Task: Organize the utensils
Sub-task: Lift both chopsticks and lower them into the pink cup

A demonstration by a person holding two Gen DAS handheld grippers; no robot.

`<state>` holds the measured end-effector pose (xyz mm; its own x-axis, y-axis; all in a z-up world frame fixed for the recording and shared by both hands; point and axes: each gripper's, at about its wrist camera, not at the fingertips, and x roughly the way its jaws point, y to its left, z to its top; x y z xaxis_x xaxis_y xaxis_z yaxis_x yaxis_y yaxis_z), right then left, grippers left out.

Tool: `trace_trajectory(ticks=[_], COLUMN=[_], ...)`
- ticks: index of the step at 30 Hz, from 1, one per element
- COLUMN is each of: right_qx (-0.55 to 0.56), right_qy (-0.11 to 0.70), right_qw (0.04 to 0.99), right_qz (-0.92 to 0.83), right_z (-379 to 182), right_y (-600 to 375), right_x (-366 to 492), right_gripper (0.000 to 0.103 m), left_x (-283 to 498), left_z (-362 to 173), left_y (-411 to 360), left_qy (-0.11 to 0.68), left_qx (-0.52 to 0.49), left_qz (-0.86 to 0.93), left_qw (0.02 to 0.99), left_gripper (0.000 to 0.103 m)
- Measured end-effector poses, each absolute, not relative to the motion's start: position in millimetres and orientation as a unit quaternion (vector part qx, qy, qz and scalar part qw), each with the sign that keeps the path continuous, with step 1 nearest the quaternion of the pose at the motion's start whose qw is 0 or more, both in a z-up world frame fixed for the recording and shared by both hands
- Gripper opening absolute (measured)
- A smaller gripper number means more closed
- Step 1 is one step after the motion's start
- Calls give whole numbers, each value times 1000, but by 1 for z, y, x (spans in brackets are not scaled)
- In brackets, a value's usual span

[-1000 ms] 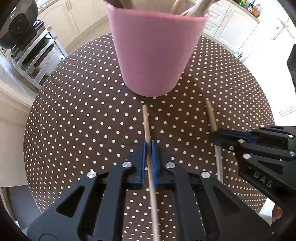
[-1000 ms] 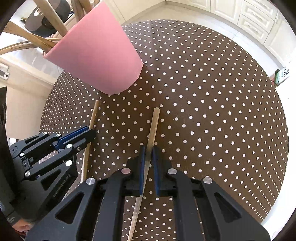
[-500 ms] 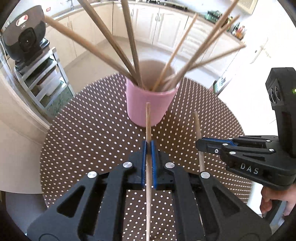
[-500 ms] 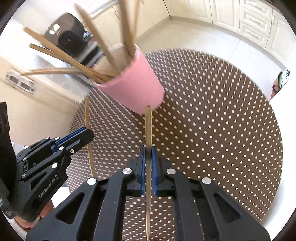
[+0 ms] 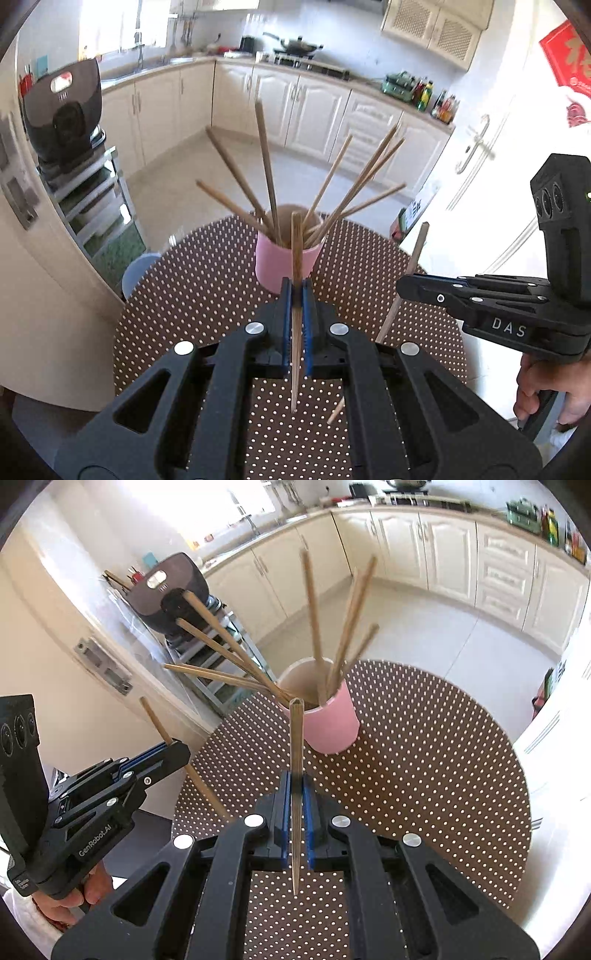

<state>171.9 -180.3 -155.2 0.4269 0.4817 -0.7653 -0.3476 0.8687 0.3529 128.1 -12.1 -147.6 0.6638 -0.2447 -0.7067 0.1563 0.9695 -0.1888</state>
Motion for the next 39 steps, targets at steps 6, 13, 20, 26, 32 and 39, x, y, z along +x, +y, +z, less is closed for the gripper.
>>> trace_trajectory(ticks=[6, 13, 20, 26, 32, 39], right_qx=[50, 31, 22, 18, 6, 1], right_qy=[429, 377, 333, 303, 281, 277], right_qw=[867, 892, 908, 916, 922, 921], right_qz=[246, 249, 253, 261, 265, 272], right_z=[-120, -80, -53, -35, -26, -31], right_y=[-174, -171, -172, -173, -176, -179], right_x=[155, 148, 152, 167, 188, 220], right_gripper=[5, 5, 5, 5, 5, 5], left_x=[112, 102, 99, 109, 131, 160], left_z=[-119, -84, -54, -35, -23, -25], left_y=[-11, -8, -6, -8, -12, -14], left_qy=[357, 311, 269, 245, 231, 231], left_qx=[-57, -62, -73, -79, -88, -95], left_qz=[-120, -130, -133, -128, -109, -90], left_qw=[925, 939, 951, 958, 963, 964], left_gripper=[6, 6, 6, 6, 6, 6])
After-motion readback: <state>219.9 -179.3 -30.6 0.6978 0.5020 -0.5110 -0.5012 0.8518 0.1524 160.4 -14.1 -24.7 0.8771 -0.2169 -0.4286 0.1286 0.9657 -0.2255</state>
